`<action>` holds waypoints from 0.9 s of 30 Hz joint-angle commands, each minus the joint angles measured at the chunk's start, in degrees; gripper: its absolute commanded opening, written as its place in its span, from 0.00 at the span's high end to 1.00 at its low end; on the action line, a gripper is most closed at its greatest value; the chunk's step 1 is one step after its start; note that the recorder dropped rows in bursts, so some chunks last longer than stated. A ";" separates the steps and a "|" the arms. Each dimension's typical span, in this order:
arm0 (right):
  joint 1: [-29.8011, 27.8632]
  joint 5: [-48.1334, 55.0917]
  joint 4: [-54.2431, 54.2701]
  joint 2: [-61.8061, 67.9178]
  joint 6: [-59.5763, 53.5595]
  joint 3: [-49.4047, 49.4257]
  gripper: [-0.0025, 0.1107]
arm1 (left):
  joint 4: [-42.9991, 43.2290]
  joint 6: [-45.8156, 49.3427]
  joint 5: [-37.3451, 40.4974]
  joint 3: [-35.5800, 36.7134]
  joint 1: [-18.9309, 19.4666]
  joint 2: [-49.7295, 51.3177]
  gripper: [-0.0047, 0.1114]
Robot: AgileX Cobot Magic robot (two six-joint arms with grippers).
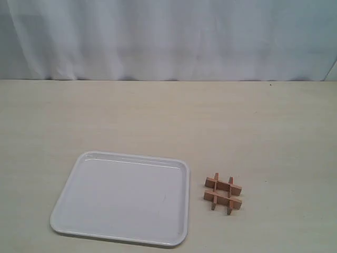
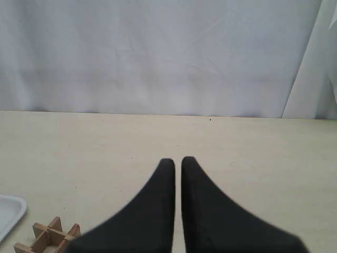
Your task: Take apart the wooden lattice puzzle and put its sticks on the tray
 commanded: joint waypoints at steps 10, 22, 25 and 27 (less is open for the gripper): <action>0.12 -0.06 -0.07 -0.25 -0.07 0.17 0.94 | -0.33 -0.30 -0.39 0.03 -0.43 0.02 0.96; 0.12 -0.50 -0.17 -0.25 -0.21 0.17 0.94 | -0.33 -0.30 -0.39 0.03 -2.20 0.02 0.96; 0.12 -3.07 -0.17 -0.25 -0.21 0.17 0.94 | -0.33 -0.30 -0.39 0.03 -2.20 0.02 0.96; 0.12 -3.41 -0.17 -0.25 -0.21 0.17 0.94 | -0.33 -0.30 -0.39 0.03 -2.20 0.02 0.96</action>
